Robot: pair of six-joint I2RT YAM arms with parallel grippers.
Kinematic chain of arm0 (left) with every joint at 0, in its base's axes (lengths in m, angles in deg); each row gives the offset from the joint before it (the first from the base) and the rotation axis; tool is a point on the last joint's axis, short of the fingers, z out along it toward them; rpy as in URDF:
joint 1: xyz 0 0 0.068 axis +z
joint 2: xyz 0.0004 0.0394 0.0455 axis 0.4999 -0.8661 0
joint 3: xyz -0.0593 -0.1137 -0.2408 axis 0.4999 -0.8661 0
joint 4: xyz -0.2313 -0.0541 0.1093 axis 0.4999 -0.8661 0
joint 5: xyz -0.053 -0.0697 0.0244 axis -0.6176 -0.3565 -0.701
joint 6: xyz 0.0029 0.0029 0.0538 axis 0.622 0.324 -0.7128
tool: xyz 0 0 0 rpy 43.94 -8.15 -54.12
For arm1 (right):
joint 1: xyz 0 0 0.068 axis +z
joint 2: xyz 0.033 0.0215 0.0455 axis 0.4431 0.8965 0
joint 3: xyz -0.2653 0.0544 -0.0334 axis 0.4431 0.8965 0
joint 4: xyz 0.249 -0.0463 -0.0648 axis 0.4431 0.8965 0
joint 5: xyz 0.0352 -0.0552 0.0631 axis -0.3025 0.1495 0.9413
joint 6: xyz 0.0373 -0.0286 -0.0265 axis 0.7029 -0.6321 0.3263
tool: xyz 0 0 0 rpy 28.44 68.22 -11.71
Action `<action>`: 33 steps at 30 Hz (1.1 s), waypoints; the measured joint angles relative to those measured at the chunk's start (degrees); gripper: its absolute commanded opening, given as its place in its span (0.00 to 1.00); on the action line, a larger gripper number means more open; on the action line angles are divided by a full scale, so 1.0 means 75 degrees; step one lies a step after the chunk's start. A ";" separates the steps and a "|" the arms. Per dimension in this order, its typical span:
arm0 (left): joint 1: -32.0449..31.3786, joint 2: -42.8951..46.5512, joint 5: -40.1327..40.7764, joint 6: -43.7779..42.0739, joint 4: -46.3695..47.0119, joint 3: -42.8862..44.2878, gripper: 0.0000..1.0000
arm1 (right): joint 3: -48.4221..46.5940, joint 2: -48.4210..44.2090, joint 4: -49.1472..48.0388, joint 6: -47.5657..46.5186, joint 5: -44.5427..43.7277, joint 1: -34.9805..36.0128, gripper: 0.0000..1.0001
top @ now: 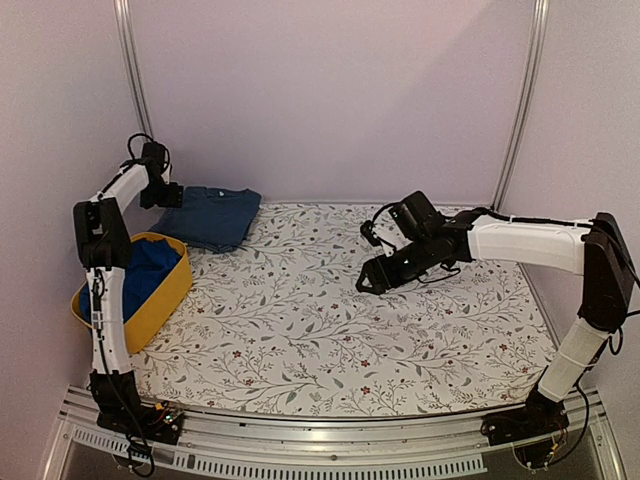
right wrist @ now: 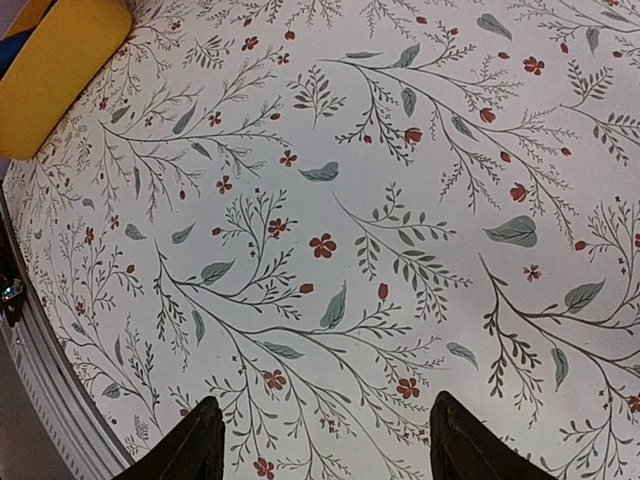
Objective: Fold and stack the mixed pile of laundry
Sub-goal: Place the square-folded T-shirt at the corner of the board, then pick up the crumpled skirt and place it in the bin.
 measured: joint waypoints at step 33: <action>0.0519 0.7804 -0.1169 0.4412 0.0729 -1.0349 1.00 | 0.0793 -0.1507 -0.0073 -0.0364 -0.0006 -0.1839 0.86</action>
